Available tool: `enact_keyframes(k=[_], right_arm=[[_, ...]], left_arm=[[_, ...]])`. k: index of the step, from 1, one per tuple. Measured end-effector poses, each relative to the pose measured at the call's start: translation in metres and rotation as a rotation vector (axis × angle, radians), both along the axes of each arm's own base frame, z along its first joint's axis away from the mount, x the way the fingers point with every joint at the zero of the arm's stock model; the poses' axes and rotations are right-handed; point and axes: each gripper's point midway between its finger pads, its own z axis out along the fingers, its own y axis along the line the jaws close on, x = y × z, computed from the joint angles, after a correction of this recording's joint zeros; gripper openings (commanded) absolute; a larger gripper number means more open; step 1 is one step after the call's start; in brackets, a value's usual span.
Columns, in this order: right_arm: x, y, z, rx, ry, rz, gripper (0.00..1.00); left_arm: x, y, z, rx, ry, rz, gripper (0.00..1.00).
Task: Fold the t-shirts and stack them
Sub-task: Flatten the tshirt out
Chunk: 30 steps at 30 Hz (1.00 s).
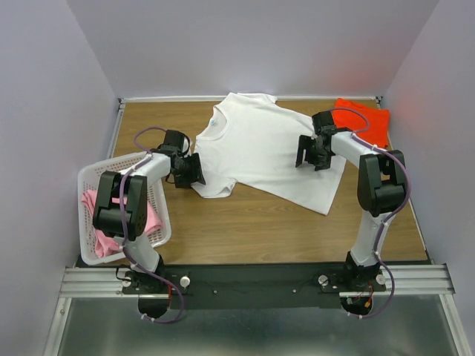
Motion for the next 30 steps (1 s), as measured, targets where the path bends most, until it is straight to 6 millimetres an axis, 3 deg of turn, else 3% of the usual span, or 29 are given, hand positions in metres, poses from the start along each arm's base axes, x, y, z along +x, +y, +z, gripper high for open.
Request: enact_keyframes(k=[2, 10, 17, 20, 24, 30], right_arm=[[0.0, 0.0, 0.0, -0.002, 0.0, 0.0, 0.82], [0.0, 0.0, 0.0, -0.004, -0.001, -0.001, 0.82], [0.0, -0.001, 0.0, -0.01, -0.002, -0.003, 0.82], [0.0, -0.001, 0.0, -0.011, -0.002, -0.003, 0.82], [0.0, -0.002, -0.001, -0.011, -0.001, -0.004, 0.82], [0.0, -0.002, -0.001, -0.012, -0.001, -0.003, 0.82]], left_arm=[[0.001, -0.003, -0.001, -0.017, -0.004, -0.009, 0.47], [-0.001, -0.016, 0.014, -0.095, -0.016, -0.03, 0.43], [0.011, -0.05, 0.09, -0.328, -0.153, -0.054, 0.51], [0.01, -0.059, 0.108, -0.395, -0.174, -0.073, 0.52], [0.007, -0.055, 0.104, -0.365, -0.155, -0.066, 0.53], [0.0, -0.019, 0.073, -0.143, -0.097, 0.034, 0.53]])
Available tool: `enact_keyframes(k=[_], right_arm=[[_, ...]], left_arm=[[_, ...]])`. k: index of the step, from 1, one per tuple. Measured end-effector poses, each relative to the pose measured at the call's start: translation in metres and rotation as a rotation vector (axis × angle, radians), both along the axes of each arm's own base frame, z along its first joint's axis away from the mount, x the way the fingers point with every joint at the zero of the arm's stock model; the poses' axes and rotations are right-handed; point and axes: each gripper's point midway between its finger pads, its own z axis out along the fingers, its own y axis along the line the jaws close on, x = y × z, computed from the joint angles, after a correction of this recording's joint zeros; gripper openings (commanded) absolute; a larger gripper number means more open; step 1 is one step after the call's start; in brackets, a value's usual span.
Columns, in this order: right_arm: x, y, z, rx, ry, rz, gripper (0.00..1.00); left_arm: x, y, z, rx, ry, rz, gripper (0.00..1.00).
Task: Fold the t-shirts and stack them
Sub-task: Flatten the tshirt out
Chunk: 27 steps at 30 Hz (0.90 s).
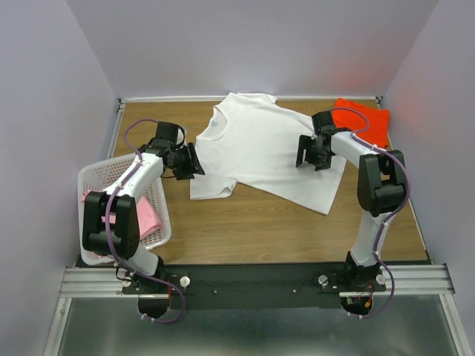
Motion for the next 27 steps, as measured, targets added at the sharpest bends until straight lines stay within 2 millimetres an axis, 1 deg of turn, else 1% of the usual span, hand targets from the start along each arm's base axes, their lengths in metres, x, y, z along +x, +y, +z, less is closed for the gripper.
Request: enact_keyframes(k=[2, 4, 7, 10, 14, 21, 27], right_arm=[[0.0, 0.0, 0.0, 0.0, 0.0, 0.0, 0.82], [0.0, 0.0, 0.0, 0.0, 0.0, 0.0, 0.82], [0.0, 0.0, 0.0, 0.0, 0.0, 0.0, 0.82], [0.0, 0.0, 0.0, 0.0, 0.0, 0.0, 0.82], [0.0, 0.0, 0.0, 0.0, 0.001, 0.0, 0.82], [0.0, 0.0, 0.0, 0.0, 0.001, 0.0, 0.82], [0.0, 0.0, 0.0, 0.0, 0.0, 0.0, 0.82]], left_arm=[[-0.002, 0.012, -0.008, 0.065, 0.012, 0.031, 0.52], [-0.008, 0.022, -0.017, 0.117, 0.035, 0.054, 0.53], [-0.017, 0.033, -0.031, 0.174, 0.064, 0.078, 0.53], [-0.028, 0.04, -0.046, 0.21, 0.102, 0.084, 0.53], [-0.038, 0.047, -0.063, 0.255, 0.142, 0.077, 0.52], [-0.038, 0.048, -0.081, 0.288, 0.176, 0.05, 0.5], [-0.037, 0.041, -0.085, 0.29, 0.169, 0.029, 0.48]])
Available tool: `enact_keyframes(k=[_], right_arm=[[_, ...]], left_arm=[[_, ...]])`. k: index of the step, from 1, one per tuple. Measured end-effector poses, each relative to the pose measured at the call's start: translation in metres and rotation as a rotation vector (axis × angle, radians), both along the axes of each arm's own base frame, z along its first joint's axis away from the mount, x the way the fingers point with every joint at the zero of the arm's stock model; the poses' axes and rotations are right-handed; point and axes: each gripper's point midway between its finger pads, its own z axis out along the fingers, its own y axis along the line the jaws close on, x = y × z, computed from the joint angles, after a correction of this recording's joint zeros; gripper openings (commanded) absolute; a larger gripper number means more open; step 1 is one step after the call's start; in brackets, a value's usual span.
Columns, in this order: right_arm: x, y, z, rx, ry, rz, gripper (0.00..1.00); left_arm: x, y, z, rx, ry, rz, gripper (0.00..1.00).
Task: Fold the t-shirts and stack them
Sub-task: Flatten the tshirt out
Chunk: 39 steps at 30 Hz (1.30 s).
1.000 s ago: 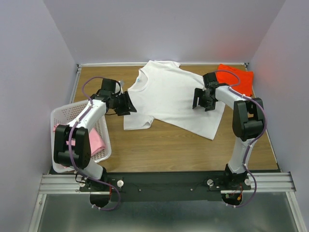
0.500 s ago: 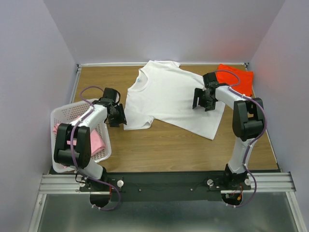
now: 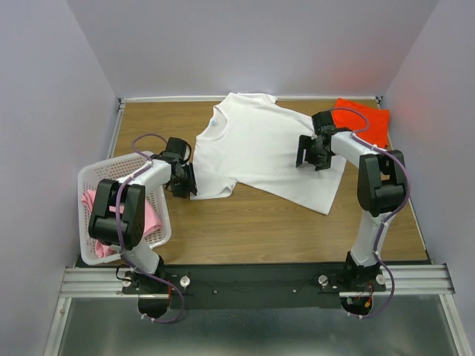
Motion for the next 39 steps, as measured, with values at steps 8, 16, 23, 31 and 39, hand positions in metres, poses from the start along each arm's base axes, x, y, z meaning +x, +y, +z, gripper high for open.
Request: enact_keyframes(k=[8, 16, 23, 31, 39], right_arm=[[0.0, 0.0, 0.0, 0.0, 0.0, 0.0, 0.82], [0.0, 0.0, 0.0, 0.0, 0.0, 0.0, 0.82], [-0.005, -0.002, 0.002, -0.007, -0.002, -0.002, 0.82], [-0.058, -0.014, 0.0, -0.026, 0.082, -0.046, 0.82], [-0.123, -0.027, 0.023, -0.026, 0.121, -0.145, 0.82]], left_arm=[[0.003, -0.013, -0.001, -0.003, -0.014, -0.041, 0.11], [0.003, -0.015, -0.002, -0.007, -0.009, -0.052, 0.0], [0.027, -0.026, 0.024, -0.039, -0.057, -0.086, 0.0], [0.058, -0.041, 0.063, -0.099, -0.169, -0.133, 0.0], [0.053, -0.029, 0.066, -0.094, -0.173, -0.147, 0.0]])
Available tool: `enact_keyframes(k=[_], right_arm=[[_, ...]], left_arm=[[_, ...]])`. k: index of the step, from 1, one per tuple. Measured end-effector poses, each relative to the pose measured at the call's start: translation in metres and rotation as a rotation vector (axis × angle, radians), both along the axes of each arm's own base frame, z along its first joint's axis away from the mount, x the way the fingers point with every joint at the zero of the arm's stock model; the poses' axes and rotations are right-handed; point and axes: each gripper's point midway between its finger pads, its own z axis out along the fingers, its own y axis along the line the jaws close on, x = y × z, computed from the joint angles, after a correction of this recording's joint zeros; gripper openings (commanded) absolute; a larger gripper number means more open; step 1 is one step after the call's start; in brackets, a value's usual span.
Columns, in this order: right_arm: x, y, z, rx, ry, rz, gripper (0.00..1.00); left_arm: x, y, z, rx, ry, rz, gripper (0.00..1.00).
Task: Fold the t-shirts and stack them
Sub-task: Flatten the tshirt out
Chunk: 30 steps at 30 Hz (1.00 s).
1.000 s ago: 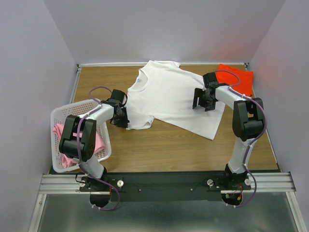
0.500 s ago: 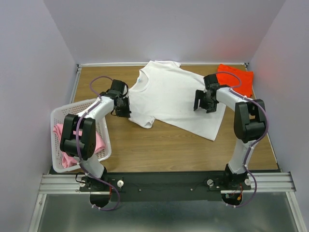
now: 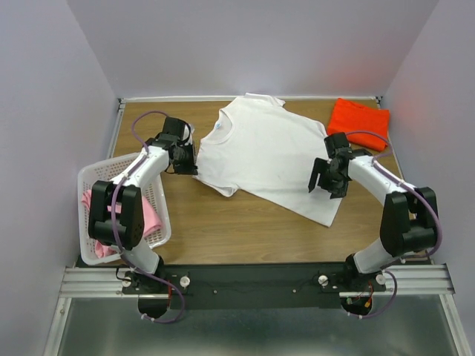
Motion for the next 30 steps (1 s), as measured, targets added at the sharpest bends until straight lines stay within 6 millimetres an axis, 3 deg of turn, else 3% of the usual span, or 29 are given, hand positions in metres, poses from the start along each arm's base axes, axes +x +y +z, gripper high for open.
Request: enact_keyframes(k=[5, 10, 16, 26, 30], right_arm=[[-0.016, -0.002, 0.013, 0.007, -0.015, -0.06, 0.82], [-0.057, -0.002, 0.001, -0.006, 0.061, -0.122, 0.8], [-0.089, 0.003, -0.007, -0.001, 0.105, -0.183, 0.77], [-0.114, 0.008, -0.026, -0.011, 0.171, -0.247, 0.71], [-0.112, 0.007, -0.027, -0.013, 0.162, -0.277, 0.68]], left_arm=[[-0.003, 0.02, 0.002, 0.015, -0.004, 0.016, 0.0], [-0.002, 0.028, 0.006, 0.016, -0.02, 0.004, 0.0], [-0.003, 0.028, 0.006, 0.014, -0.027, -0.029, 0.0], [-0.001, 0.037, 0.007, 0.015, -0.04, -0.051, 0.0], [-0.001, 0.041, 0.007, 0.019, -0.042, -0.058, 0.0]])
